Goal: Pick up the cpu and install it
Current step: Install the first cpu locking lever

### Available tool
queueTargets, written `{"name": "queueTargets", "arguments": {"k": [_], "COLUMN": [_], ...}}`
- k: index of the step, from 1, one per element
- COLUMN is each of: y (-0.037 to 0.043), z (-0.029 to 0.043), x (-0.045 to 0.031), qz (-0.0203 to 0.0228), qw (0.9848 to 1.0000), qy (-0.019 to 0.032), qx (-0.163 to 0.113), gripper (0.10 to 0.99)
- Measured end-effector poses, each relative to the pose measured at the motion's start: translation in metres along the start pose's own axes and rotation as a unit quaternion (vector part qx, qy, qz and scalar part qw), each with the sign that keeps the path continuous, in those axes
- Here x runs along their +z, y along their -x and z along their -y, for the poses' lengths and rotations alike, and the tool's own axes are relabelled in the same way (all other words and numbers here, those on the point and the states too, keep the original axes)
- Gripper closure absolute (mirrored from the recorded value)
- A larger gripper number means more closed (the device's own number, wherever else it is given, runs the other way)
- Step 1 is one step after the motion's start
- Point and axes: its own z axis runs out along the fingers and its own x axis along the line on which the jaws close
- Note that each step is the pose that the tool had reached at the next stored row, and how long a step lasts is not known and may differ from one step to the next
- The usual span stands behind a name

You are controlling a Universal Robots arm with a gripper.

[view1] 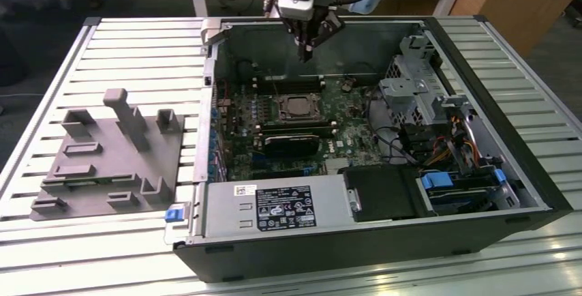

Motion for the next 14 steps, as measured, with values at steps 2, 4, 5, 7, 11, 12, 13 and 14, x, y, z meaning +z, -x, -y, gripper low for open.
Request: {"name": "queueTargets", "arguments": {"k": [2,4,5,7,11,12,13,14], "y": [0.0000,0.0000,0.0000,0.0000,0.0000,0.0000,0.0000,0.0000], "z": [0.0000,0.0000,0.0000,0.0000,0.0000,0.0000,0.0000,0.0000], "x": [0.0000,0.0000,0.0000,0.0000,0.0001,0.0001,0.0001,0.0001], "qz": [-0.0001,-0.0002,-0.0002,-0.0003,-0.0006,-0.0006,-0.0007,-0.0007], "qw": [1.0000,0.9999,0.9998,0.9995,0.9986,0.9982,0.9979,0.9975], "qy": [0.0004,0.0008,0.0010,0.0014,0.0026,0.0028,0.0031,0.0033], "qx": [-0.009,-0.017,-0.021,-0.031,-0.054,-0.059,-0.065,-0.071], "gripper": [0.980,0.980,0.980,0.980,0.980,0.980,0.980,0.980]}}
